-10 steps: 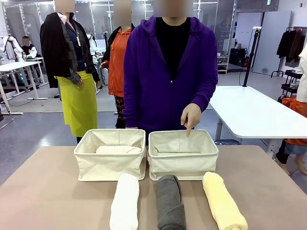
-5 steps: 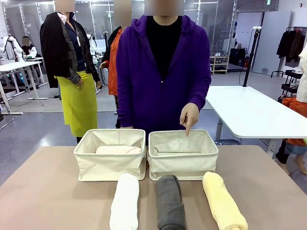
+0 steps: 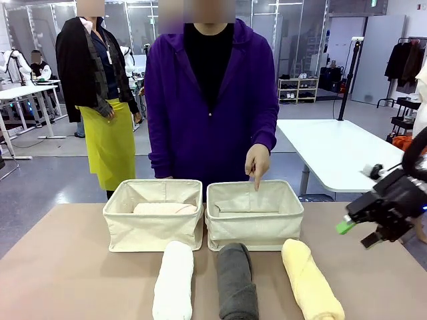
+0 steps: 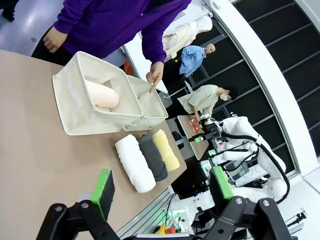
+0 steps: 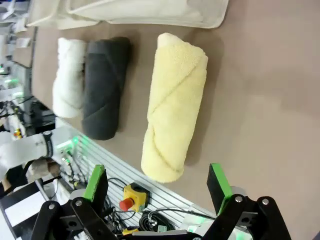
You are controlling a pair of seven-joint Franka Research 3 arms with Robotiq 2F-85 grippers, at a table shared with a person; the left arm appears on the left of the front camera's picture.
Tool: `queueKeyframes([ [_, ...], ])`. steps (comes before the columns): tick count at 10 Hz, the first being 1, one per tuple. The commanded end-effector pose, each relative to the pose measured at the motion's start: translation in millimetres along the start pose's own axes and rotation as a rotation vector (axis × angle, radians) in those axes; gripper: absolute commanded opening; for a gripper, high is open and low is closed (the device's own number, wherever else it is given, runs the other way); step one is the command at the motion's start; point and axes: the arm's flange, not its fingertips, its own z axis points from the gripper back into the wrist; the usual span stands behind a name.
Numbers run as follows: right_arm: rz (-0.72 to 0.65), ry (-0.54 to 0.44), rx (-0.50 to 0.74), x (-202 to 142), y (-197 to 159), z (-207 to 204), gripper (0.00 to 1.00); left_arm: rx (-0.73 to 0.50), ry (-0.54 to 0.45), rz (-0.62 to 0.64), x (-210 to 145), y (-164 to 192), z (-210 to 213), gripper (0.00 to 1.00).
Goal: Divide the towels into two baskets.
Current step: Pick up one hotel-folded towel from the bottom of the table and place it in the Fabric basket indicated by the person.
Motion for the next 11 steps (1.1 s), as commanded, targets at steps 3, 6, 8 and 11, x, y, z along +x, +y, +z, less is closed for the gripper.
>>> queueKeyframes([
  [3, -0.130, -0.021, -0.216, 9, 24, -58, 1.00, -0.009, -0.003, -0.011, 0, -5, 2, 0.97],
  [6, -0.130, -0.058, -0.310, 10, 33, -94, 1.00, -0.009, -0.003, -0.011, 0, -5, 2, 0.97],
  [8, -0.130, -0.050, -0.357, 15, 35, -116, 1.00, -0.009, -0.003, -0.011, 0, -5, 2, 0.97],
  [11, -0.112, -0.021, -0.374, 12, 38, -144, 1.00, -0.009, -0.003, -0.011, 0, -5, 2, 0.97],
])
